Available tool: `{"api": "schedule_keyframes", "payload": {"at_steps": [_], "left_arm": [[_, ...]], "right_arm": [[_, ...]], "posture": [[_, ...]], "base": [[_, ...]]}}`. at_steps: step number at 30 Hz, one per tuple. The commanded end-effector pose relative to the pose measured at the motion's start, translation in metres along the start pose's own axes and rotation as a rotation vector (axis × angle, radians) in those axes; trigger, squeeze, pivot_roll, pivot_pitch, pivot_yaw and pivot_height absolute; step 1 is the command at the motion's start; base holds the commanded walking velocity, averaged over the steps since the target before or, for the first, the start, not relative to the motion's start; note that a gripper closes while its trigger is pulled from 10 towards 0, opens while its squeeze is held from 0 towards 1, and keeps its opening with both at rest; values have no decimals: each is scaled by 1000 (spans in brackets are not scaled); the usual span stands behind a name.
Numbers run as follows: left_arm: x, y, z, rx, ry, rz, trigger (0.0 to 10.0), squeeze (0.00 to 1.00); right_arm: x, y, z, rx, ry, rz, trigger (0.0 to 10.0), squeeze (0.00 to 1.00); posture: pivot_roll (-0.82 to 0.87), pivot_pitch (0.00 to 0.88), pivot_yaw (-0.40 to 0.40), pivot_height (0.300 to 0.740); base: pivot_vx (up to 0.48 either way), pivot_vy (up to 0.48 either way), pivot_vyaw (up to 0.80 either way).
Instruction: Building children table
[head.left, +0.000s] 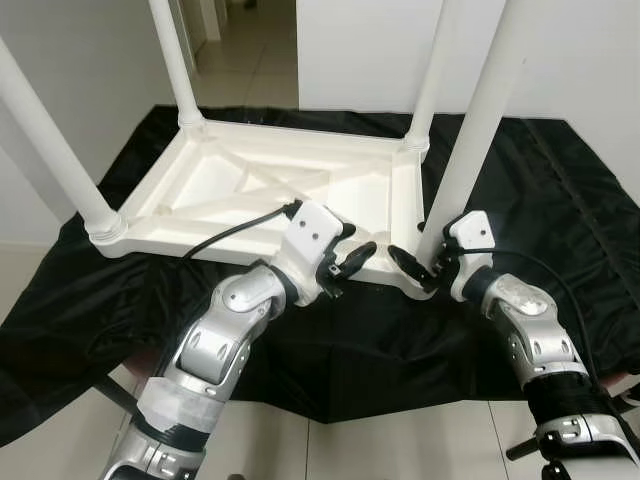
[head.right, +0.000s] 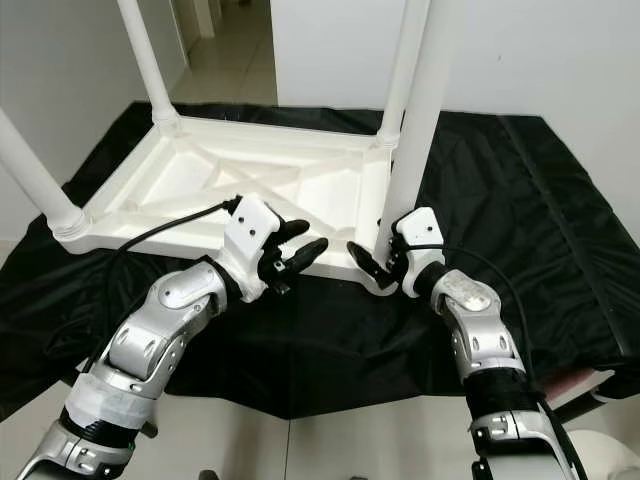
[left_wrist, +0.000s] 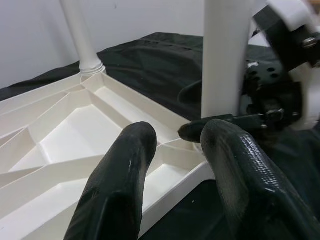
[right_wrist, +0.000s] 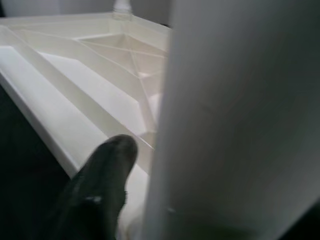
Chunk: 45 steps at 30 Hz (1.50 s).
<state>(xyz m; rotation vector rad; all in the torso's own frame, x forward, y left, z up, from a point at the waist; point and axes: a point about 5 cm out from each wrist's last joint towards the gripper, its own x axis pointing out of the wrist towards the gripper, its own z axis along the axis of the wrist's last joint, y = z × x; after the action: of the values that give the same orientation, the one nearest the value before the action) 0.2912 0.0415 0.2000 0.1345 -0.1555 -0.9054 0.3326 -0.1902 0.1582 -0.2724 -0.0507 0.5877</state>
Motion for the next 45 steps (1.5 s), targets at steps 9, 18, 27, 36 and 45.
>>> {"api": "schedule_keyframes", "payload": {"at_steps": [9, 18, 27, 36, 45], "left_arm": [[1, -2, -9, 11, 19, -78, 10000, 0], [-4, 19, -9, -102, 14, 93, 10000, 0], [-11, 32, -24, -57, 97, 225, 10000, 0], [-7, 34, -22, -77, 77, 262, 10000, 0], [-5, 21, -32, 32, 118, 230, 10000, 0]], "right_arm": [[-3, 6, -18, 92, 40, -171, 0, 0], [5, 28, -8, 215, -25, -387, 10000, 0], [1, 43, -10, 360, -29, -699, 10000, 0], [-2, 57, -8, 375, 16, -910, 10000, 0], [-2, 62, -10, 359, 11, -812, 10000, 0]], "posture": [[10, 0, -5, 740], [16, 2, -7, 740], [7, 15, -7, 740], [6, 16, -13, 740], [-6, 18, -17, 740]], "base": [[0, 0, 0], [0, 0, 0], [0, 0, 0], [0, 0, 0], [0, 0, 0]]}}
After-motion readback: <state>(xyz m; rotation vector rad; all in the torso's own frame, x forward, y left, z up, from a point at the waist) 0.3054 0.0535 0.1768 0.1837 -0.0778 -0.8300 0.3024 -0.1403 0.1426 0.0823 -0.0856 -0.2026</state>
